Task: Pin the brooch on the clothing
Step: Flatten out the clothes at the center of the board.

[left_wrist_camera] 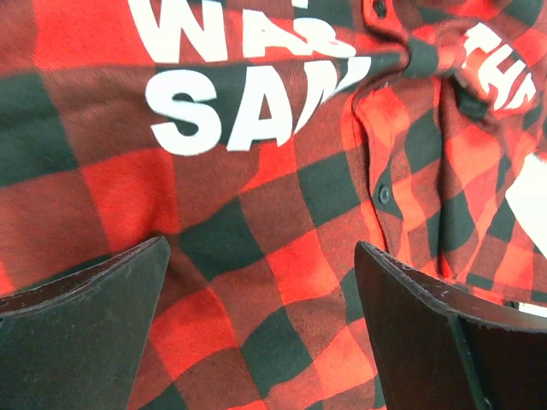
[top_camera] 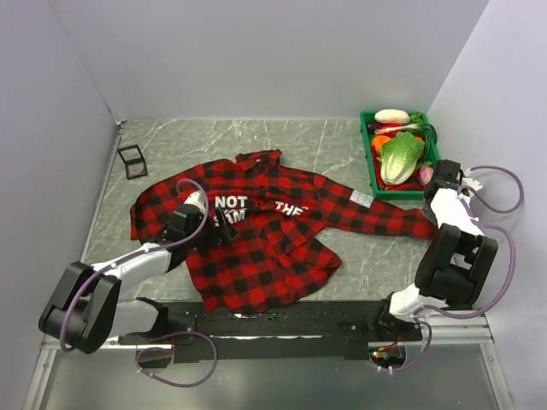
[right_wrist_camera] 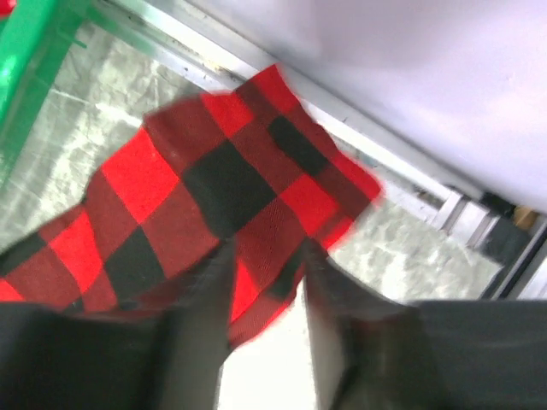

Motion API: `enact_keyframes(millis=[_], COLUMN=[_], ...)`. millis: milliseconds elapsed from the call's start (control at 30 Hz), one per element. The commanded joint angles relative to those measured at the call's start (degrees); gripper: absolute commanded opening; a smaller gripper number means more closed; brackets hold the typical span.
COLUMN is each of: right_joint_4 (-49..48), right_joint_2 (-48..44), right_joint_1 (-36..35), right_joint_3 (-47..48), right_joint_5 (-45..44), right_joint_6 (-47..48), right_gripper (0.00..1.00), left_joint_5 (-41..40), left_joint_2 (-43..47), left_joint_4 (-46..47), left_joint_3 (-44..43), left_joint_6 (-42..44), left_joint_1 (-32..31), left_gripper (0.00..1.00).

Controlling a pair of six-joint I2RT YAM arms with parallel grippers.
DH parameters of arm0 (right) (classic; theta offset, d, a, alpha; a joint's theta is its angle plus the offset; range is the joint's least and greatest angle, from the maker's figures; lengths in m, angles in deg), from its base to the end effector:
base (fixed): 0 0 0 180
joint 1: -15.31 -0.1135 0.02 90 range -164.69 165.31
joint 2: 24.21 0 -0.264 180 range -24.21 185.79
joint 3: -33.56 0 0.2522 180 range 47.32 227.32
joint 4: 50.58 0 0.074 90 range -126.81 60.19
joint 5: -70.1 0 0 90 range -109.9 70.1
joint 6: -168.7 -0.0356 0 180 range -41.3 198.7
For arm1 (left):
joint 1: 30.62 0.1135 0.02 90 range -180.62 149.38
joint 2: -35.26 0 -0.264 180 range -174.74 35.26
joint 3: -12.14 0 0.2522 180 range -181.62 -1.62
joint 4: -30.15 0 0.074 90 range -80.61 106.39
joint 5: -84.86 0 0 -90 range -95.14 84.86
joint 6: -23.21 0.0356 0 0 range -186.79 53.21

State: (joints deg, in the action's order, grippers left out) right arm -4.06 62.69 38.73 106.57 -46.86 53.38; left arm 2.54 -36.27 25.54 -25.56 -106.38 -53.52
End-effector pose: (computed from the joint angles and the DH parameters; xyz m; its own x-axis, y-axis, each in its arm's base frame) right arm 0.2714 -0.1351 0.2246 -0.4819 0.6242 -0.6150 0.8472 0.5111 -0.1452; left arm 0.2114 -0.0944 0.1556 -0.7485 -0.3694 -0.5507 0.0065 0.8263 -0.5632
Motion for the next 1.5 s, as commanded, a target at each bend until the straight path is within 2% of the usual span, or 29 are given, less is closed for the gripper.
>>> enact_keyframes(millis=[0, 33, 100, 167, 200, 267, 300, 400, 500, 633, 767, 900, 1100, 1267, 1300, 1467], right_joint_4=[-2.3, -2.6, -2.2, -1.2, -0.7, -0.1, -0.5, -3.7, -5.0, -6.0, -6.6, -8.4, -3.5, -1.3, -1.9, -4.3], right_joint_2=[-6.4, -7.3, -10.0, -12.1, -12.8, -14.8, -15.3, -16.1, -12.1, -1.8, 5.9, 11.7, 23.3, 30.3, 30.9, 34.5], right_joint_1=[-0.8, -1.8, -7.4, -13.2, -18.8, -23.1, -28.1, -36.9, -43.7, -48.2, -48.7, -48.6, -48.4, -47.2, -46.0, -42.2], right_joint_3=[2.0, 1.3, 0.8, 0.3, 0.2, -0.9, -1.5, -3.8, -1.7, 6.6, 12.9, 19.0, 30.5, 34.6, 34.7, 34.3], right_joint_5=[-0.1, -0.2, -2.7, -5.5, -6.3, -4.5, -2.9, 2.1, 6.1, 8.9, 15.0, 16.9, 18.1, 20.9, 22.3, 31.9], right_joint_6=[0.0, 0.2, 0.7, 1.2, 0.4, -1.3, -3.0, -5.0, -5.2, -4.8, -6.9, -7.7, -9.4, -12.6, -13.3, -18.3], right_gripper=[0.6, 0.76, 0.79, 0.8, 0.8, 0.8, 0.79, 0.77, 0.74, 0.71, 0.65, 0.59, 0.55, 0.5, 0.5, 0.47], left_joint_5=[-3.8, -4.3, -5.5, -6.1, -7.5, -7.4, -9.6, -11.2, -11.2, -10.8, -10.7, -9.4, -5.1, -2.0, -1.6, 1.5], left_joint_2=[4.5, 5.7, 6.4, 6.9, 7.1, 6.8, 6.6, 5.3, 1.4, -7.5, -15.9, -26.2, -40.0, -46.0, -47.1, -50.4], left_joint_4=[-5.2, -5.9, -7.3, -9.0, -9.8, -12.1, -12.5, -13.8, -13.6, -13.6, -13.3, -14.6, -18.2, -19.9, -19.7, -20.0], left_joint_3=[-4.3, -5.7, -7.5, -9.6, -10.1, -11.6, -12.3, -15.2, -19.2, -27.8, -35.6, -46.7, -59.4, -63.9, -64.5, -66.0], left_joint_6=[2.7, 3.0, 3.1, 2.8, 2.9, 2.4, 2.3, 2.6, 3.8, 5.5, 6.5, 7.7, 7.4, 6.6, 6.4, 5.3], left_joint_1=[0.4, 0.4, 0.4, 0.4, 0.5, 1.6, 2.3, 3.3, 3.3, 3.3, 3.4, 4.2, 6.2, 7.3, 7.6, 8.3], left_gripper=[0.97, 0.97, 0.96, 0.96, 0.97, 0.96, 0.96, 0.96, 0.96, 0.97, 0.97, 0.99, 0.9, 0.81, 0.78, 0.74])
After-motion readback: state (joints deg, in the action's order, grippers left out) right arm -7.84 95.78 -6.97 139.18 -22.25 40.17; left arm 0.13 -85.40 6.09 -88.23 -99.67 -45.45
